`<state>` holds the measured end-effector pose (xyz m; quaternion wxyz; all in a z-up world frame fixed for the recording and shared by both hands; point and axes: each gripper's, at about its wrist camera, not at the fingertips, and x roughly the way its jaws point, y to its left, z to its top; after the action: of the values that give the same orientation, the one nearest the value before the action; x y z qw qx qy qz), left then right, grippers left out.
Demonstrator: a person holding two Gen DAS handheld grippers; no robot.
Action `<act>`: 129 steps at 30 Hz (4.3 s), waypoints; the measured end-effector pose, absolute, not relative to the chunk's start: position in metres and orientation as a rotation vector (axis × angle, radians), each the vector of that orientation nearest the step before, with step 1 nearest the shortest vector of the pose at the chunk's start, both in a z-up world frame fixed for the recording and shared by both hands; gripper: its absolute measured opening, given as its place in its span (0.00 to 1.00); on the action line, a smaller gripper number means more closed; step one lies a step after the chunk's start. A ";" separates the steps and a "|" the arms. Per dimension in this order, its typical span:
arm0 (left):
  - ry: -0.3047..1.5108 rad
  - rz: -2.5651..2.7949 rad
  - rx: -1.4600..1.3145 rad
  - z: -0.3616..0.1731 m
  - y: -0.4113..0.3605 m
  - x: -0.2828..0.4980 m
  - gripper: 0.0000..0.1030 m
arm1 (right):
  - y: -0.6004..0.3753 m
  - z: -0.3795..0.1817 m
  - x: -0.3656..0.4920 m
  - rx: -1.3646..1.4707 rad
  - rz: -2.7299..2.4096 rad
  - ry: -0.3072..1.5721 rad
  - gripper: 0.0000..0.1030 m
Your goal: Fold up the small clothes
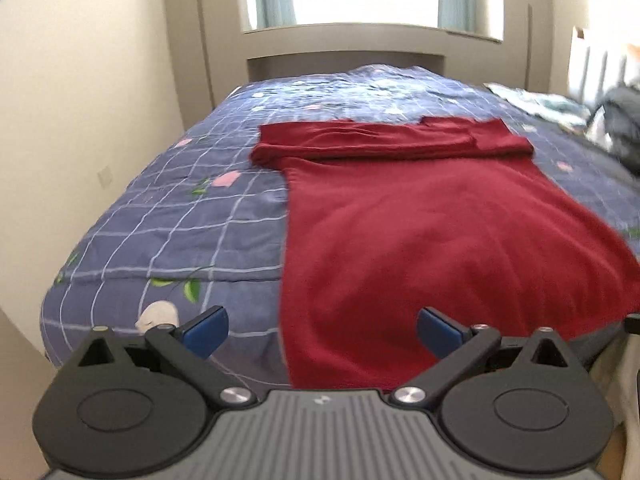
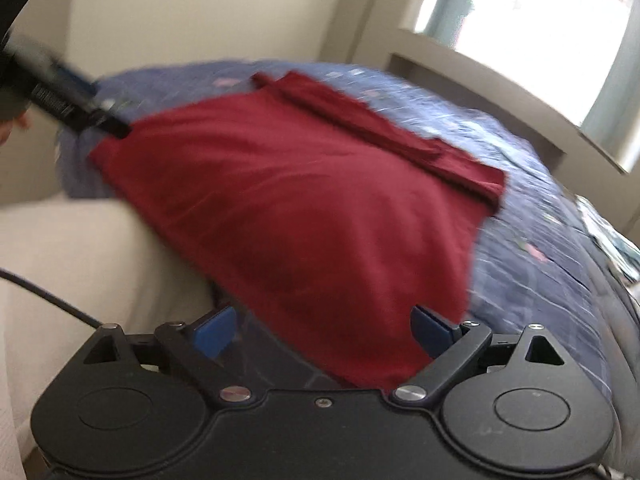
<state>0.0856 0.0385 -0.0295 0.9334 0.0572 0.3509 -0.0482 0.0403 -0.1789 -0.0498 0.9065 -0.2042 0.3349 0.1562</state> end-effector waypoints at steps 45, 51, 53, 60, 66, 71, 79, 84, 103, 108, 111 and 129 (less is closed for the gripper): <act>0.544 -0.191 0.692 -0.067 -0.099 0.038 1.00 | -0.186 0.004 0.048 -0.087 0.287 0.508 0.05; 0.540 -0.159 0.738 -0.077 -0.105 0.050 0.91 | -0.189 0.006 0.049 -0.050 0.274 0.507 0.05; 0.545 -0.136 0.737 -0.079 -0.103 0.049 0.82 | -0.190 0.007 0.047 -0.053 0.267 0.504 0.05; 0.520 -0.093 0.734 -0.083 -0.092 0.039 0.34 | -0.192 0.007 0.040 -0.081 0.251 0.498 0.05; 0.468 -0.084 0.665 -0.071 -0.068 0.032 0.05 | -0.183 -0.004 0.031 -0.236 0.262 0.513 0.05; 0.397 -0.146 0.761 -0.058 -0.057 0.023 0.04 | -0.161 -0.021 0.021 -0.514 0.283 0.504 0.04; 0.424 -0.306 0.833 -0.049 -0.041 0.003 0.03 | -0.160 -0.019 -0.005 -0.678 0.354 0.525 0.03; 0.461 -0.394 0.819 -0.036 -0.033 -0.024 0.03 | -0.172 -0.001 -0.033 -0.654 0.451 0.608 0.03; 0.820 -0.663 0.433 0.031 0.001 0.015 0.03 | -0.212 0.067 0.014 -0.349 0.563 0.725 0.04; 0.793 -0.669 0.361 0.061 0.011 0.054 0.03 | -0.221 0.098 0.059 -0.340 0.582 0.695 0.04; 0.793 -0.635 0.324 0.083 0.013 0.092 0.04 | -0.225 0.115 0.097 -0.351 0.590 0.674 0.05; 0.967 -0.556 0.218 0.079 0.009 0.375 0.04 | -0.235 0.084 0.354 -0.403 0.549 0.696 0.06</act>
<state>0.3748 0.0091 0.0788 0.8428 0.1030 0.4579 -0.2633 0.3538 -0.2352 0.0838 0.8837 -0.1935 0.3345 0.2640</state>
